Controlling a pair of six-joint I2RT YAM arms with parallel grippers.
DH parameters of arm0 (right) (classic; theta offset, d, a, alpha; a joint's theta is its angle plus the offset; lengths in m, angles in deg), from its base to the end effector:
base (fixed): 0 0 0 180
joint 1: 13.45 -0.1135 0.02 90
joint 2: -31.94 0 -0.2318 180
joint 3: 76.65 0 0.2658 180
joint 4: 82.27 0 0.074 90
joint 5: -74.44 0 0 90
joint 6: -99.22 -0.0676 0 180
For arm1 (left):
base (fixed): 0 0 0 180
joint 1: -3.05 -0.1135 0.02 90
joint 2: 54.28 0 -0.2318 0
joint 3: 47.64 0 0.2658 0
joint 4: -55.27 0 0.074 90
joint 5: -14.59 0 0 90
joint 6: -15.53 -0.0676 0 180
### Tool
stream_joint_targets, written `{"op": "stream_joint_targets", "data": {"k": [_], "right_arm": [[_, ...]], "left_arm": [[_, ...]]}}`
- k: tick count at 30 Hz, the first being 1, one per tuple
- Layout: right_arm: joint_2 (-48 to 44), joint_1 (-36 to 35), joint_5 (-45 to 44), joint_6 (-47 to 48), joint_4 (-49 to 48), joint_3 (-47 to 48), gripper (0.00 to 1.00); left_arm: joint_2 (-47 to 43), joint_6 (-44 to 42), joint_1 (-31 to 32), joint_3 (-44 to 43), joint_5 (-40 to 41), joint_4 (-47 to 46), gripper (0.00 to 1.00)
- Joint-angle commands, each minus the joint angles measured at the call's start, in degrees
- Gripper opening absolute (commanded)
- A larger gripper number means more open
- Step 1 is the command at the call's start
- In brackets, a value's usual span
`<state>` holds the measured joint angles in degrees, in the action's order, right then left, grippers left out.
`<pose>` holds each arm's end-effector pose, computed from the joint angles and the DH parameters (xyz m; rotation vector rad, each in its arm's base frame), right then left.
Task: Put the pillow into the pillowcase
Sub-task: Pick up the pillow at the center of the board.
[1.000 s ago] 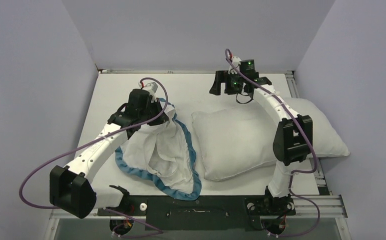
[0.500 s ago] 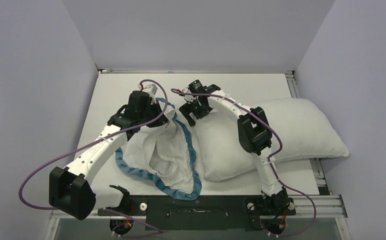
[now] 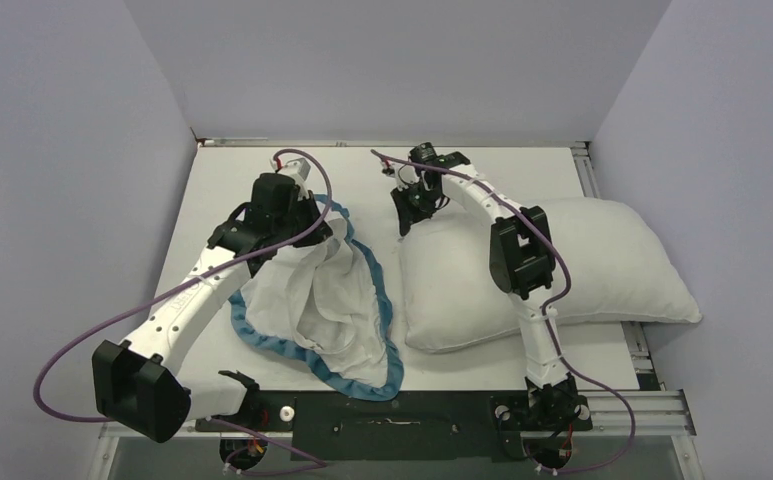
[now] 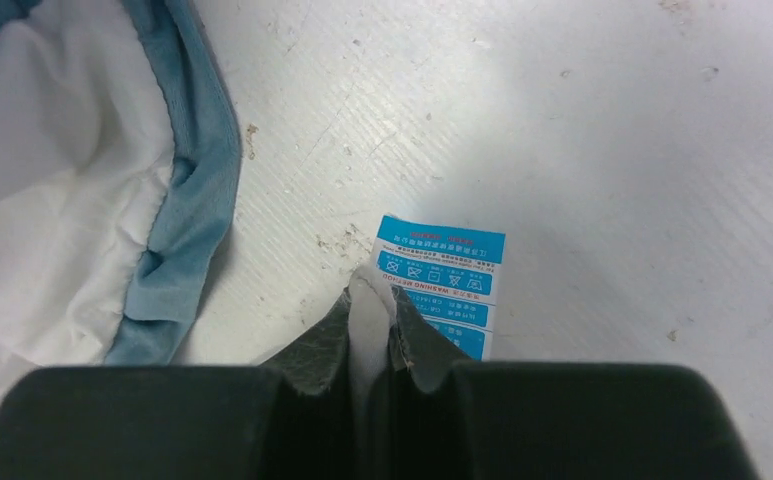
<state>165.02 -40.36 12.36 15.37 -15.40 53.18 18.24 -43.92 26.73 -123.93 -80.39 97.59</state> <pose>0.4219 0.2496 0.1420 -0.9104 2.6402 0.7703 0.2963 -0.1364 0.2640 -0.0901 2.3100 -0.5970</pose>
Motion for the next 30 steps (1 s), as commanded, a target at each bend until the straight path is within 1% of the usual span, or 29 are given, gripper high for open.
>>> {"op": "stream_joint_targets", "data": {"k": [1,5,8,9,10,11,12,13,14,16,18,20,21,25,28,30], "right_arm": [[-7.40,2.76,3.94,-3.78,-3.29,0.48,0.05],[-15.27,3.92,0.07,-14.36,-12.68,-3.01,0.05],[-21.52,3.43,1.70,-23.32,-24.98,-10.65,0.05],[-22.64,2.68,1.75,-25.02,-27.73,-12.39,0.06],[-23.08,1.75,1.66,-25.54,-29.38,-13.47,0.09],[-22.67,0.63,1.15,-24.99,-29.32,-13.78,0.15],[-21.63,-0.23,0.87,-24.05,-28.36,-13.32,0.29],[-20.29,-1.00,1.01,-21.60,-26.07,-12.24,0.52],[-19.23,-1.18,0.95,-19.84,-24.46,-11.31,0.65],[-18.64,-0.73,0.08,-18.04,-23.68,-11.00,0.85],[-19.26,0.56,-0.66,-16.78,-24.59,-11.91,0.99],[-19.63,2.26,-0.79,-15.09,-24.83,-11.73,0.91],[-19.52,3.09,-0.84,-14.14,-24.26,-10.79,0.90],[-17.60,5.78,-2.22,-10.07,-20.74,-5.61,0.90],[-15.94,7.57,-3.87,-8.25,-18.88,-2.73,0.90],[-14.29,8.96,-3.42,-7.53,-17.23,-0.83,0.90]], "left_arm": [[-1.83,-1.20,0.22,-5.21,1.14,0.06,0.00],[-1.29,-0.60,0.27,-7.01,1.54,-0.65,0.00],[-0.72,0.32,0.31,-6.69,1.32,-2.03,0.00],[-0.54,0.52,0.31,-6.56,1.13,-2.31,0.00],[-0.36,0.76,0.38,-6.31,0.96,-2.34,0.00],[-0.21,0.81,0.32,-6.02,0.77,-2.48,0.00],[-0.18,0.90,0.31,-5.81,0.61,-2.47,0.00],[-0.22,0.91,0.31,-5.57,0.46,-2.40,0.00],[-0.37,0.99,0.31,-5.25,0.39,-2.42,0.00],[-0.88,1.00,0.31,-4.55,0.41,-2.51,0.00],[-1.49,0.98,0.31,-3.85,0.47,-2.69,0.00],[-1.89,1.00,0.31,-3.33,0.56,-2.69,0.00],[-2.01,1.00,0.32,-3.17,0.58,-2.73,0.00],[-1.96,0.83,0.31,-2.90,0.58,-2.79,0.00],[-1.60,0.81,0.31,-2.59,0.42,-2.82,0.00],[-1.37,0.76,0.31,-2.47,0.20,-2.93,0.00]]}}
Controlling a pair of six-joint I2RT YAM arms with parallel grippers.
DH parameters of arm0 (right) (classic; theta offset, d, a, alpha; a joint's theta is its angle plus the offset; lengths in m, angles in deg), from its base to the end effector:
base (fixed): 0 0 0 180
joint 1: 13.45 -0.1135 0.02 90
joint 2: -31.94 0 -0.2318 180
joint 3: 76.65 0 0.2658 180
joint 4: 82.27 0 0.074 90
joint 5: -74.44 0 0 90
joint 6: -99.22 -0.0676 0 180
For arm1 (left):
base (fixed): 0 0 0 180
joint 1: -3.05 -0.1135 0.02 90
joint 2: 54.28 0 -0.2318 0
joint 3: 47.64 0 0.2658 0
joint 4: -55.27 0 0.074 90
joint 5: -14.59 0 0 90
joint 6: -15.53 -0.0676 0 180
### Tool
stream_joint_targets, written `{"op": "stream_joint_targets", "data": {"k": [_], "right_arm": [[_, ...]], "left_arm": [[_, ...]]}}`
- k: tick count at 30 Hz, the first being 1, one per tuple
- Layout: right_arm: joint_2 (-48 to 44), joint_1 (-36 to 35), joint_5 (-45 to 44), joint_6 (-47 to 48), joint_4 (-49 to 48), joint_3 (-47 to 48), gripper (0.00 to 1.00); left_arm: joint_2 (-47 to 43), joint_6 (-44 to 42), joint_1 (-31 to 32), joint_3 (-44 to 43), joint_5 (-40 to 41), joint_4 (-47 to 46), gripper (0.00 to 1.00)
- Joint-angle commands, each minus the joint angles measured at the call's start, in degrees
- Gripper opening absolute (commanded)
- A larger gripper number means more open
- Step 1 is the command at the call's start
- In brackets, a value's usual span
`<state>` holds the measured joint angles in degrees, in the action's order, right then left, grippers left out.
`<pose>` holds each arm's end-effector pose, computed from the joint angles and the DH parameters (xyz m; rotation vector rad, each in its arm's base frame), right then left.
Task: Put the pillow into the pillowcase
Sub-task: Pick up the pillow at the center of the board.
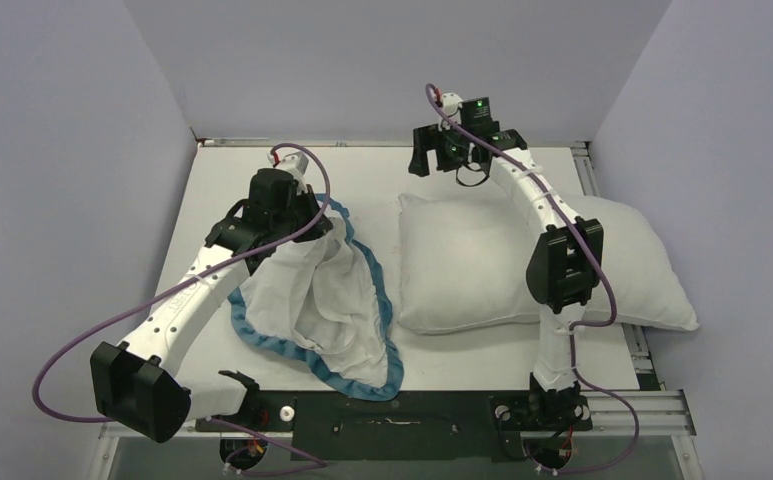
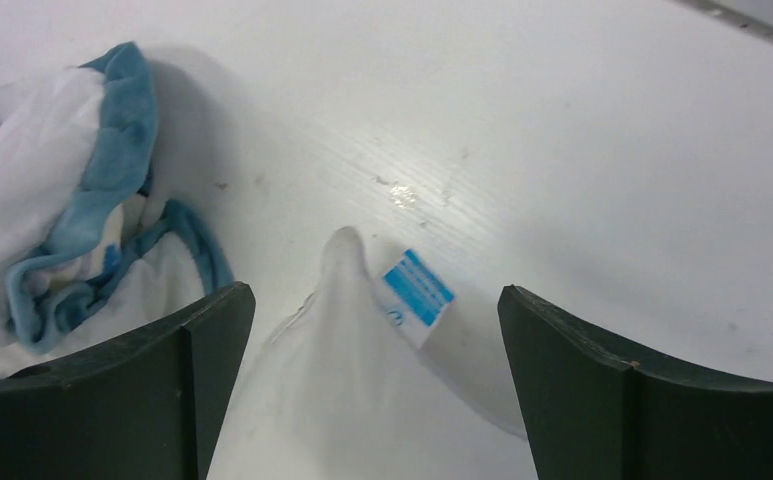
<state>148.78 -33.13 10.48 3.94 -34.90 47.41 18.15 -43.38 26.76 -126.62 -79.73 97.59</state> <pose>0.4526 0.1934 0.2669 -0.5291 2.2325 0.7441 0.2990 -0.1369 0.2821 -0.1020 2.2599 -0.6087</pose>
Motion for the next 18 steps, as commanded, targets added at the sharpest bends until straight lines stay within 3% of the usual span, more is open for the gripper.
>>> {"op": "stream_joint_targets", "data": {"k": [1,11,18], "right_arm": [[2.76,2.40,-0.82,4.18,2.95,5.59,0.90],[17.49,4.30,14.50,13.73,17.38,12.93,0.90],[22.38,3.62,22.18,16.60,20.81,11.22,0.96]], "left_arm": [[-1.16,0.20,0.29,0.25,-0.50,-2.91,0.00],[-0.75,-0.04,0.29,0.59,-1.22,-2.80,0.00],[-1.02,-1.02,0.29,-2.40,-0.92,-1.13,0.00]]}}
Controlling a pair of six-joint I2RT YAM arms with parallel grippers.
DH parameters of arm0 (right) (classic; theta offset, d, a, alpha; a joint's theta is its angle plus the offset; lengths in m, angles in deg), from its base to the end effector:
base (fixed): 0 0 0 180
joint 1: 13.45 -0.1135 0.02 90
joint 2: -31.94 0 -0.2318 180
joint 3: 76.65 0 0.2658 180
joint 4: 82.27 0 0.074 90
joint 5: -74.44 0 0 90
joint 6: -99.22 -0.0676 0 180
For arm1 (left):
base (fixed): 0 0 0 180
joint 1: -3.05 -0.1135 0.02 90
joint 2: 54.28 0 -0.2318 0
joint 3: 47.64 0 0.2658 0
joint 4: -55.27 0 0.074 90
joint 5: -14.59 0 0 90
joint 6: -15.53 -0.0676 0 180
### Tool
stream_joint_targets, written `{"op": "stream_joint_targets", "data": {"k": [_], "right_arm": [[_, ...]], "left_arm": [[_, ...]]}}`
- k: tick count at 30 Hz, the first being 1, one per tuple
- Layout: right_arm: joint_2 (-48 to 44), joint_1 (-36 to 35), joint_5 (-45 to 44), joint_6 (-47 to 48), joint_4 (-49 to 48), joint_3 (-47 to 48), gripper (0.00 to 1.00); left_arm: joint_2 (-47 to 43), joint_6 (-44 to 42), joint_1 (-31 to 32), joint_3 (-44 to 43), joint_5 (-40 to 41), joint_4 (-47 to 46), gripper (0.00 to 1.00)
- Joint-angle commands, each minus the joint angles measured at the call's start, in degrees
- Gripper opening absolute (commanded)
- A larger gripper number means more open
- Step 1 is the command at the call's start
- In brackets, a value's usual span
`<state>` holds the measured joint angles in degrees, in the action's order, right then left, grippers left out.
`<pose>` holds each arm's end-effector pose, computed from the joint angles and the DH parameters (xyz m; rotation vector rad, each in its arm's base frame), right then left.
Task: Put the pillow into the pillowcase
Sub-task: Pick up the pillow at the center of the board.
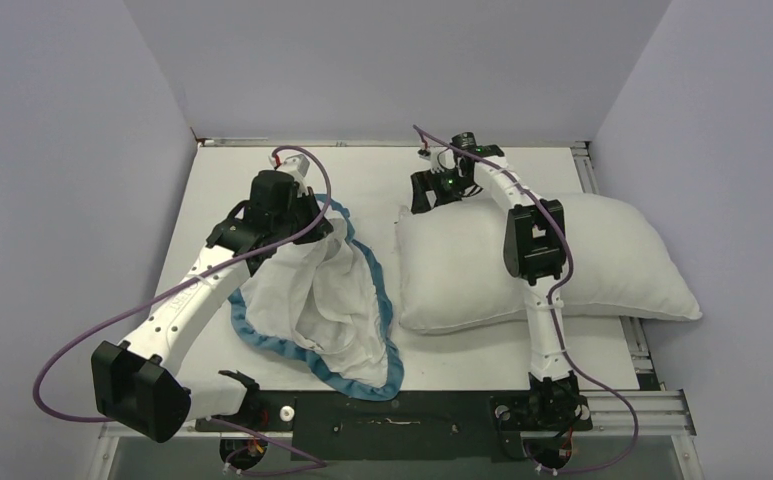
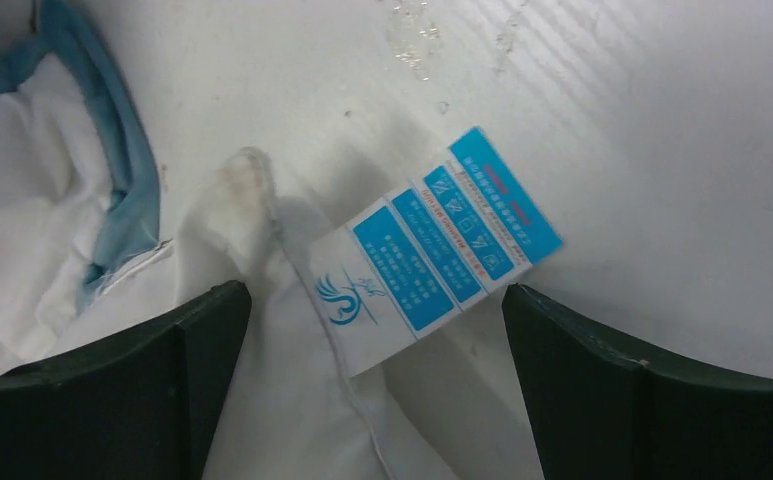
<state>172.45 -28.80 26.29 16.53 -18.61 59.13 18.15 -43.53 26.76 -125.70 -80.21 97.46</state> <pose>0.4795 0.1784 0.1234 -0.7064 2.5466 1.0406 0.2981 -0.1371 0.2764 -0.0956 2.2753 -0.6109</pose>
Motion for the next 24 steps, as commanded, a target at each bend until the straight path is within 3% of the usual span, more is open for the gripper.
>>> {"op": "stream_joint_targets", "data": {"k": [1,2,5,6,16,24], "right_arm": [[-1.48,-0.65,7.59,4.06,4.29,-1.03,0.87],[-1.60,-0.58,9.03,4.05,4.23,-1.31,0.74],[-3.43,-0.58,11.38,3.98,3.74,-2.16,0.12],[-4.39,-0.63,11.39,3.71,3.22,-2.83,0.06],[-22.69,-0.54,7.35,-5.35,-8.29,-11.41,0.05],[-39.15,-0.81,-0.54,-17.01,-23.80,-19.93,0.05]], "left_arm": [[-1.01,-1.02,0.29,-3.82,-0.32,-0.68,0.00],[-0.97,-1.14,0.27,-4.35,-0.30,-0.47,0.00],[-1.09,-1.32,0.21,-5.67,-0.47,-0.18,0.00],[-1.20,-1.32,0.20,-5.89,-0.43,-0.14,0.00],[-2.95,-1.26,0.20,-6.09,0.47,-0.36,0.00],[-4.19,-0.84,0.11,-6.59,1.86,-0.96,0.00]]}}
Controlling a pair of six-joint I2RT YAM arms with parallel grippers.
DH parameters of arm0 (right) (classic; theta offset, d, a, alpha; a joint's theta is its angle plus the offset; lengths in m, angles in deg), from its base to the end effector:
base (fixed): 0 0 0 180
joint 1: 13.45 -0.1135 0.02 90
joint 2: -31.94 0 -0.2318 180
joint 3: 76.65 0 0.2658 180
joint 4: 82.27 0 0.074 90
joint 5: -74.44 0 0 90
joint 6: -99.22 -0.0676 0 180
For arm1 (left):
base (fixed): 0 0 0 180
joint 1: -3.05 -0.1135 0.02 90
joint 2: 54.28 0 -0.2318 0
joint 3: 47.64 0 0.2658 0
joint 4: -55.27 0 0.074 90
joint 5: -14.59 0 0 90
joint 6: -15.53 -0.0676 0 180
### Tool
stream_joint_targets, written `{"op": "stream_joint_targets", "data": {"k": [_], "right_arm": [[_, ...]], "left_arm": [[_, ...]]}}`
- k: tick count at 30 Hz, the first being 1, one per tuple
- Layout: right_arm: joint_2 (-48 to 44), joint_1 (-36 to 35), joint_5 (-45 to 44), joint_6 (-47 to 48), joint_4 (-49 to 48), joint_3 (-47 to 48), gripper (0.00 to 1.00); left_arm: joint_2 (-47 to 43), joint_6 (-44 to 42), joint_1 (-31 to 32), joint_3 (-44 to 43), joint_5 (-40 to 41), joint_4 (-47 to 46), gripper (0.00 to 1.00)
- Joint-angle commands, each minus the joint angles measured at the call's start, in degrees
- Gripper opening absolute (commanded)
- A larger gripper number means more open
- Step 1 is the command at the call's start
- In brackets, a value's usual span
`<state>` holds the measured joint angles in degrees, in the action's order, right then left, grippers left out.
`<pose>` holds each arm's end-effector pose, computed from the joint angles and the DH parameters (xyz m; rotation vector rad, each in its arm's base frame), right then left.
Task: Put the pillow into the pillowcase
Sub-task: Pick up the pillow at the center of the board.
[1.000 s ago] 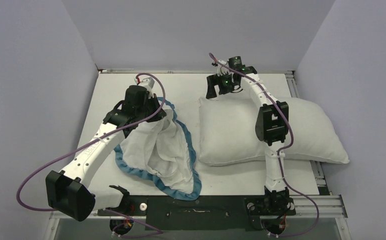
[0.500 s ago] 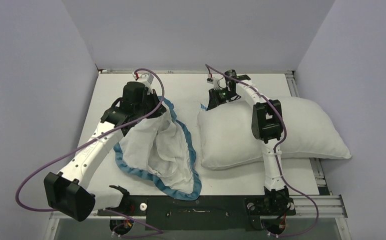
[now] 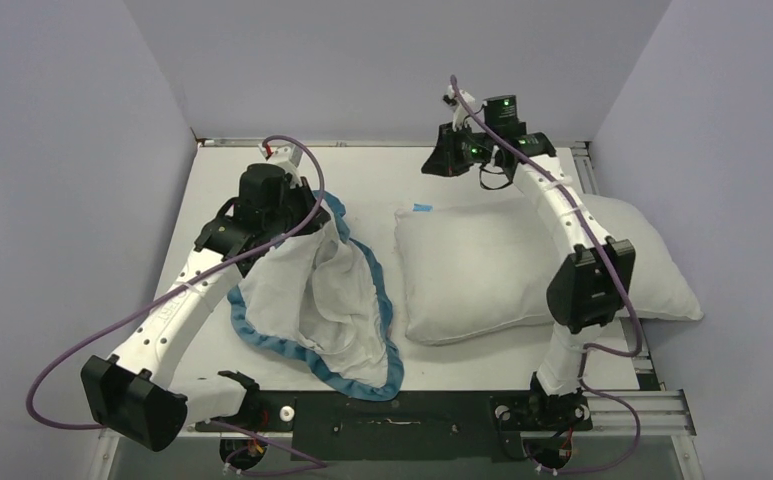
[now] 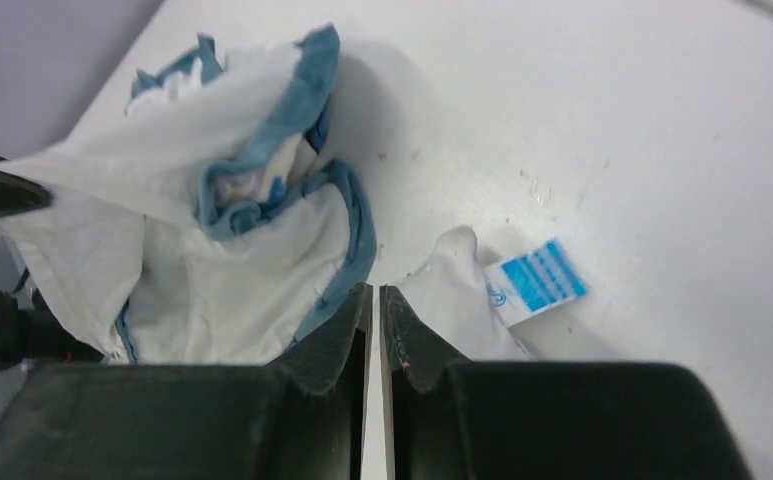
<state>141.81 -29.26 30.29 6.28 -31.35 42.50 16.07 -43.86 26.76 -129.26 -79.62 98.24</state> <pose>0.4213 0.1697 0.2939 -0.6661 2.1534 1.0861 0.2938 -0.1344 0.3094 -0.0869 2.1878 -0.6289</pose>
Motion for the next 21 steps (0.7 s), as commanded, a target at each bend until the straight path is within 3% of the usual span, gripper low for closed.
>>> {"op": "stream_joint_targets", "data": {"k": [1,4,5,7,8,13,17,21], "right_arm": [[-9.96,-0.42,-5.36,-7.16,-12.17,-4.09,0.05],[-10.80,-0.69,-8.39,-5.26,-11.21,-4.29,0.08],[-9.78,-0.71,-8.96,-3.60,-9.21,-3.39,0.17],[-6.80,-0.98,-9.37,0.19,-3.77,-0.22,0.51],[-5.38,-1.32,-9.82,1.98,-1.20,1.15,0.63],[0.17,-4.98,-18.19,8.26,6.18,5.55,0.99],[5.64,-7.65,-22.49,11.57,11.91,8.67,0.90],[11.87,-9.31,-26.70,13.82,16.17,11.27,0.90]], "left_arm": [[-2.27,-0.59,0.16,-3.26,1.49,-1.77,0.00],[-2.53,-1.04,0.11,-3.75,1.81,-1.72,0.00],[-2.52,-1.07,0.11,-3.78,1.91,-1.79,0.00],[-2.50,-1.16,0.12,-3.76,1.84,-1.62,0.00],[-2.56,-1.17,0.12,-3.69,1.93,-1.55,0.00],[-2.52,-0.96,0.11,-2.85,1.67,-1.64,0.00],[-2.66,-0.98,0.11,-2.25,1.78,-1.35,0.00],[-2.89,-1.01,0.12,-1.33,1.90,-1.25,0.00]]}}
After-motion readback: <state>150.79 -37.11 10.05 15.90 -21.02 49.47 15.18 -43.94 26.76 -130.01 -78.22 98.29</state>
